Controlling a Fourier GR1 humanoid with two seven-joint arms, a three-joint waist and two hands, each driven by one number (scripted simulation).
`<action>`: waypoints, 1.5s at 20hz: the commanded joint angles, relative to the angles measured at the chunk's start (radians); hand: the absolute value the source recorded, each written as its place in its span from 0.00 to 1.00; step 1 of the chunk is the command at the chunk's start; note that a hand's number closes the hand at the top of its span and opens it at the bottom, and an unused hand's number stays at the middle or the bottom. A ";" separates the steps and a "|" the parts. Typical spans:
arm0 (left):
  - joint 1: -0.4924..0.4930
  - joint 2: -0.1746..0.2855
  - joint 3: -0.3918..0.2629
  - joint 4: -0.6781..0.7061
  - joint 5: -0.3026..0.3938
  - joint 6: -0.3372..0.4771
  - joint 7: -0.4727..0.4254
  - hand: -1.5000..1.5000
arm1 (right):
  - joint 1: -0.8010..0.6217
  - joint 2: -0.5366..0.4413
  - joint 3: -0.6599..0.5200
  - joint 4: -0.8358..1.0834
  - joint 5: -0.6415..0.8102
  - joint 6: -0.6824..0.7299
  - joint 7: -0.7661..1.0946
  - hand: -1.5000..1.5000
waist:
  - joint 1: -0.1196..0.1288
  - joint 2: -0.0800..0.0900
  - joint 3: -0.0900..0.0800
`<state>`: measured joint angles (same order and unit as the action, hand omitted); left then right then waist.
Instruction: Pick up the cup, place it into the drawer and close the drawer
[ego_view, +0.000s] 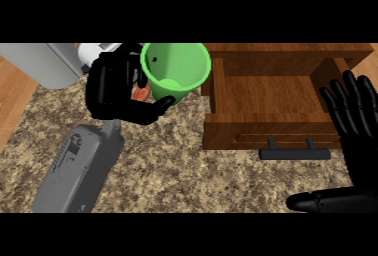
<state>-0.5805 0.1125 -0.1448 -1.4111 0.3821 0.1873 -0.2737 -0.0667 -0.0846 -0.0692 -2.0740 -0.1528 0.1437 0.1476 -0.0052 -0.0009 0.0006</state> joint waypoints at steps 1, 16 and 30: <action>-0.167 -0.060 0.004 0.107 -0.063 0.071 0.037 1.00 | -0.010 -0.015 -0.011 -0.005 -0.012 0.010 0.014 0.00 | -0.007 0.002 0.000; -0.451 -0.107 0.035 0.395 -0.152 0.090 0.114 1.00 | -0.062 -0.008 -0.031 0.024 -0.016 -0.018 0.027 0.00 | -0.002 0.002 0.000; -0.665 -0.112 -0.100 0.868 0.092 0.205 -0.079 1.00 | -0.031 -0.009 0.001 -0.002 -0.002 0.010 0.016 0.00 | -0.049 0.012 0.000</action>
<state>-1.2099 0.0008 -0.2184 -0.6550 0.4229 0.3848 -0.3072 -0.0798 -0.0945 -0.0833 -2.0379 -0.1593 0.1675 0.1255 -0.0404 0.0084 0.0008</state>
